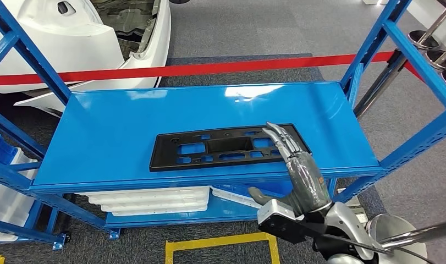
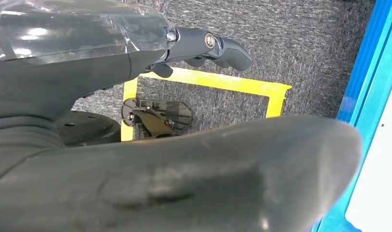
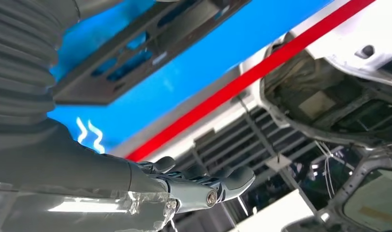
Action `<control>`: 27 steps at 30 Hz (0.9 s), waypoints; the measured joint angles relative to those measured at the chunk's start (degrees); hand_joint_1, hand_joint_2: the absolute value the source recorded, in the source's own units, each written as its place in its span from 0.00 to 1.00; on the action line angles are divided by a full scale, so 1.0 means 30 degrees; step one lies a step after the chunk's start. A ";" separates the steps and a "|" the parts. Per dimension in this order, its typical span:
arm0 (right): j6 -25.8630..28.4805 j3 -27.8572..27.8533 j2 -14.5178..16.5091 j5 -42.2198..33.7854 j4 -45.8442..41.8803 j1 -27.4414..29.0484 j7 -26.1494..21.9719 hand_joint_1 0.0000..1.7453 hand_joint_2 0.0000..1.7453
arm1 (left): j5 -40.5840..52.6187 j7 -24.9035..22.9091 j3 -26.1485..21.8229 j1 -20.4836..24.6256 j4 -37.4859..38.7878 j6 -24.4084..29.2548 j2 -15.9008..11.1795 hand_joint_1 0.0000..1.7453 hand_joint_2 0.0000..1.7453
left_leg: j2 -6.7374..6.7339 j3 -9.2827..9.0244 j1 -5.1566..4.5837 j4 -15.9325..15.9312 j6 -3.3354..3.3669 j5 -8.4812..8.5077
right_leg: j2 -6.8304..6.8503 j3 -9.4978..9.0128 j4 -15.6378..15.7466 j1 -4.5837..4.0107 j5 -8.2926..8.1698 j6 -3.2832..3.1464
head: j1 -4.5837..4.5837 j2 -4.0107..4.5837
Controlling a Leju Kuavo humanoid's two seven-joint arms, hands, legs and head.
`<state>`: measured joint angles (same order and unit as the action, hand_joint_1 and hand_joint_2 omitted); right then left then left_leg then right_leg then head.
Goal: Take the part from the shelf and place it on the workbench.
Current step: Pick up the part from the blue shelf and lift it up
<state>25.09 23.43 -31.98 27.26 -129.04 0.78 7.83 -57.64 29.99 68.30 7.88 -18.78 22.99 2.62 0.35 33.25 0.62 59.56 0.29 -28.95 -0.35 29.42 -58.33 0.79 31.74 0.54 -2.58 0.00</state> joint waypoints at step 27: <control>-0.6738 -0.1244 -0.1031 -0.3154 0.1171 -0.1899 0.1695 0.00 1.00 | 0.0486 -0.0102 0.0035 0.0066 0.0000 -0.0548 0.0000 0.00 0.00 | -0.0002 -0.0010 -0.0002 -0.0002 -0.0002 0.0004 | -0.0001 -0.0014 -0.0001 0.0000 -0.0001 0.0000 | 0.0000 0.0000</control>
<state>4.87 19.70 -35.07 17.80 -125.53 -4.92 12.92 -56.18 29.69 68.41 8.08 -18.78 21.34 2.62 0.35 33.22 0.62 59.55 0.28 -28.94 -0.35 29.38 -58.33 0.79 31.73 0.54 -2.58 0.00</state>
